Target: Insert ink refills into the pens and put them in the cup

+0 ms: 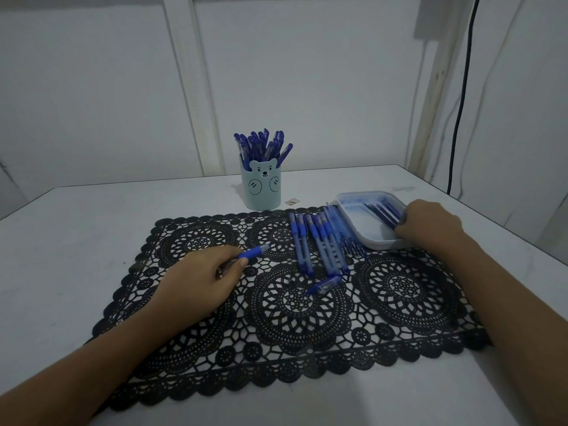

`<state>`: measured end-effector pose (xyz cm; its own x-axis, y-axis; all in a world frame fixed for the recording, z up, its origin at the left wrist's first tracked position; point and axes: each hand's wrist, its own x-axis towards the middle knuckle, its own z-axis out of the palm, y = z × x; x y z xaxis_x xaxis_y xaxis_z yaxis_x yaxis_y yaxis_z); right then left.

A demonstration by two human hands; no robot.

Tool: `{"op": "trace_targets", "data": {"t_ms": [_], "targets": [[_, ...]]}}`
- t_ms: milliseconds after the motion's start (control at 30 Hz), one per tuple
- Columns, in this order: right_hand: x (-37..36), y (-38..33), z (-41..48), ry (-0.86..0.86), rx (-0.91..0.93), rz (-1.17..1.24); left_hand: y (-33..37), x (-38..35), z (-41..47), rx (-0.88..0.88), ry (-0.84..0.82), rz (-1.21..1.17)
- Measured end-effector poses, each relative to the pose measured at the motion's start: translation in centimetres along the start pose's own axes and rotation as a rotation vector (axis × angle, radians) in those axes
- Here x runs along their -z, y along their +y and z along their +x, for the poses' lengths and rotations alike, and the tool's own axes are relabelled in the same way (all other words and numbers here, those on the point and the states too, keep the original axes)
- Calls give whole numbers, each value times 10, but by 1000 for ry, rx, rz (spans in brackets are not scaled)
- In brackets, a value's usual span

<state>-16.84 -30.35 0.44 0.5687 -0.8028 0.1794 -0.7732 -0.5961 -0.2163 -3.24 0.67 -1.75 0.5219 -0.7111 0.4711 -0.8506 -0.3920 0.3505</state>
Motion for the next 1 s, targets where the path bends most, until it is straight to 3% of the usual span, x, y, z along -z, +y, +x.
{"op": "trace_targets", "data": {"t_ms": [167, 267, 333, 433, 533, 700, 1000], "targets": [[6, -8, -5, 136, 58, 160, -2, 0, 0, -6, 3, -15], [19, -23, -18, 212, 149, 437, -1, 1, 0, -10, 9, -17], [25, -36, -30, 127, 163, 733, -1, 1, 0, -31, 3, -27], [28, -56, -58, -166, 162, 1207, 1, 2, -1, -69, -17, -36], [26, -72, -83, -406, 232, 1452, 5, 4, -2, -101, -22, -27], [18, -88, -107, -511, 305, 1588, 9, 5, -4, -123, -56, -29], [14, -92, -116, -617, 306, 1598, 10, 5, -4, -139, -71, -50]]}}
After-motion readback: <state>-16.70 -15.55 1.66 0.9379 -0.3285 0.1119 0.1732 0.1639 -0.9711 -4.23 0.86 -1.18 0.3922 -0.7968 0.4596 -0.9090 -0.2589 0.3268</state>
